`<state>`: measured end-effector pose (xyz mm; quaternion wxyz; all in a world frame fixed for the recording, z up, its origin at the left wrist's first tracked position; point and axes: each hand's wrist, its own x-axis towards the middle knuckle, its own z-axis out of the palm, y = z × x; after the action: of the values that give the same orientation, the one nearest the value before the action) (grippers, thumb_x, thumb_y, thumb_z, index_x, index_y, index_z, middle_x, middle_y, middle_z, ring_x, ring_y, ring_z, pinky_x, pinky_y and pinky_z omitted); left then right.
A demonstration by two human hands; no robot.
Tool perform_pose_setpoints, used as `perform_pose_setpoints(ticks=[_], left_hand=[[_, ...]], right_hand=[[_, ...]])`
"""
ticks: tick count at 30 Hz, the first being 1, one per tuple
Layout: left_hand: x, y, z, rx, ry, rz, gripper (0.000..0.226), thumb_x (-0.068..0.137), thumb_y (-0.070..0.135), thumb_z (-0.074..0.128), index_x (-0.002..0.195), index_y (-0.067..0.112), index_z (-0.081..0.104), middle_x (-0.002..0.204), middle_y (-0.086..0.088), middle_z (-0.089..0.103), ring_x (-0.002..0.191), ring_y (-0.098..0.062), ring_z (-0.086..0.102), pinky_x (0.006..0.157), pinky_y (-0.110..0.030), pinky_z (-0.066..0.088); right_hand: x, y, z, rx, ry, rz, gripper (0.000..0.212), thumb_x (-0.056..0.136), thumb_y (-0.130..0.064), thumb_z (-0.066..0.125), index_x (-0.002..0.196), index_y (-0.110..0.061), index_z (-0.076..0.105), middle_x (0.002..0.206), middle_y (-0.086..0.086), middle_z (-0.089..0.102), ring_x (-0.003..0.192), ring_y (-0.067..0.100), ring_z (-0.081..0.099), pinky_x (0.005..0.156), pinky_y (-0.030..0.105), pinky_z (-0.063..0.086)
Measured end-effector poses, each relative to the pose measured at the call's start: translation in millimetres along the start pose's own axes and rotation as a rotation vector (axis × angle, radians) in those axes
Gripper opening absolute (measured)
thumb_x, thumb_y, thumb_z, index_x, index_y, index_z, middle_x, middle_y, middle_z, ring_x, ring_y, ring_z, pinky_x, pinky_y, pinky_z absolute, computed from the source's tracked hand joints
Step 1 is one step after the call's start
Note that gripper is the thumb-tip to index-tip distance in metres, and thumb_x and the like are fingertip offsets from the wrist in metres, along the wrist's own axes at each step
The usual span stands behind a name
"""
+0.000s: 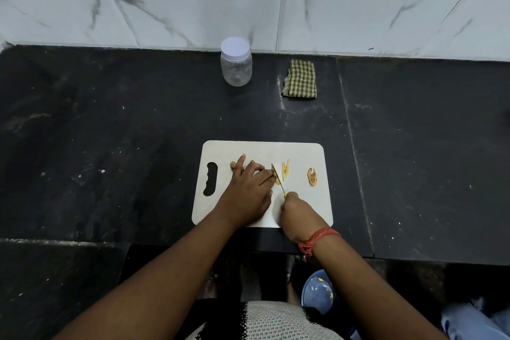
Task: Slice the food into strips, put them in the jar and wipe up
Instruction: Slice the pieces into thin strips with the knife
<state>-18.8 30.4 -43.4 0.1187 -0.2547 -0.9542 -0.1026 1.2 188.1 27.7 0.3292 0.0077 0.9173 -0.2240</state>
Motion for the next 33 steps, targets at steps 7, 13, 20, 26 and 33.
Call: perform_pose_setpoints(ticks=[7,13,20,26,33], left_hand=[[1,4,-3,0.066,-0.020,-0.008,0.030,0.089,0.027,0.053,0.110,0.014,0.069,0.112,0.002,0.066,0.109,-0.027,0.057,0.115,-0.061,0.027],[3,6,-1,0.118,-0.052,-0.021,0.033,0.087,0.026,0.053,0.113,0.012,0.069,0.112,0.001,0.066,0.108,-0.027,0.057,0.115,-0.059,0.027],[4,8,-2,0.124,-0.052,-0.027,0.029,0.086,0.024,0.054,0.107,0.014,0.070,0.111,0.000,0.066,0.108,-0.027,0.057,0.115,-0.059,0.029],[4,10,-3,0.127,-0.054,-0.049,0.028,0.086,0.025,0.056,0.106,0.013,0.071,0.111,0.000,0.067,0.107,-0.027,0.057,0.113,-0.060,0.031],[5,13,-4,0.133,-0.071,-0.069,0.027,0.088,0.023,0.052,0.104,0.012,0.071,0.109,-0.002,0.067,0.106,-0.029,0.057,0.112,-0.060,0.031]], right_hand=[[2,-1,2,0.000,-0.029,0.025,0.030,0.099,-0.011,0.039,0.128,0.000,0.041,0.122,0.021,0.055,0.112,0.035,0.057,0.078,0.029,0.037],[-5,2,-3,-0.013,-0.048,0.045,0.028,0.099,-0.010,0.039,0.125,0.001,0.043,0.119,0.020,0.057,0.110,0.035,0.058,0.077,0.029,0.039],[-10,4,-4,-0.030,-0.091,0.047,0.020,0.100,-0.007,0.039,0.117,-0.001,0.047,0.110,0.018,0.059,0.105,0.035,0.060,0.074,0.028,0.039],[-19,5,-6,0.010,-0.095,0.035,0.012,0.099,-0.003,0.037,0.101,-0.004,0.048,0.069,0.001,0.029,0.076,0.018,0.051,0.062,0.027,0.036],[-15,14,0,0.037,-0.108,0.071,0.030,0.101,-0.013,0.038,0.127,-0.001,0.048,0.073,-0.005,0.032,0.060,0.006,0.029,0.055,0.016,0.027]])
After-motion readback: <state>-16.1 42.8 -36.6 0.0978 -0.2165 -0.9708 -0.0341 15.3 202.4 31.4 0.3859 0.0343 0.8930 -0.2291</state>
